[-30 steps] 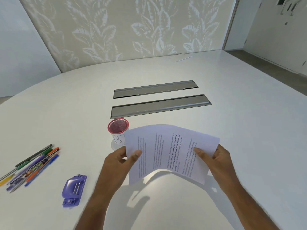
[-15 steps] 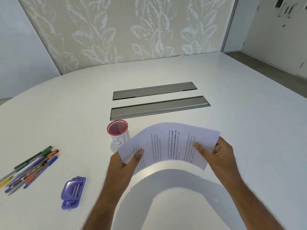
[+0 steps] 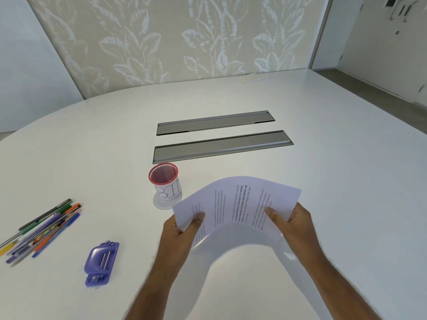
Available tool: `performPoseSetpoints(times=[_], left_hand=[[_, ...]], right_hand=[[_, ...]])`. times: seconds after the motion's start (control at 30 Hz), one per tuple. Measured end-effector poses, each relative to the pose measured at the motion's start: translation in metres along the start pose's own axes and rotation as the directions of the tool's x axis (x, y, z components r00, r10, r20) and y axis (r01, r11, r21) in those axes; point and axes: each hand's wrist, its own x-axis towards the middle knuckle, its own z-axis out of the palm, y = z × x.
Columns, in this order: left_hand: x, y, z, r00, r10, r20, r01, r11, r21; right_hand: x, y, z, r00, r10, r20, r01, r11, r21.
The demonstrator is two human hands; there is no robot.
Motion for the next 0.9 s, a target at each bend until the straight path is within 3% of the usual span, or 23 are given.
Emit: performPoseSetpoints(times=[0.43, 0.67, 0.8, 0.9], left_hand=[[-0.004, -0.011, 0.001, 0.994, -0.107, -0.011, 0.107, 0.994, -0.016], [0.004, -0.006, -0.007, 0.997, -0.069, -0.022, 0.069, 0.998, -0.012], [0.008, 0.004, -0.009, 0.999, -0.043, -0.026, 0.042, 0.997, -0.058], [0.01, 0.01, -0.009, 0.999, -0.018, -0.037, 0.013, 0.993, -0.114]], right_hand=[[-0.004, 0.02, 0.005, 0.999, 0.049, 0.005, -0.049, 0.999, -0.016], [0.003, 0.011, -0.001, 1.0, 0.021, 0.016, -0.02, 0.999, -0.041], [0.007, 0.001, -0.003, 1.0, 0.017, 0.025, -0.018, 0.999, 0.045], [0.01, 0.002, -0.005, 0.999, 0.009, 0.037, -0.017, 0.978, 0.207]])
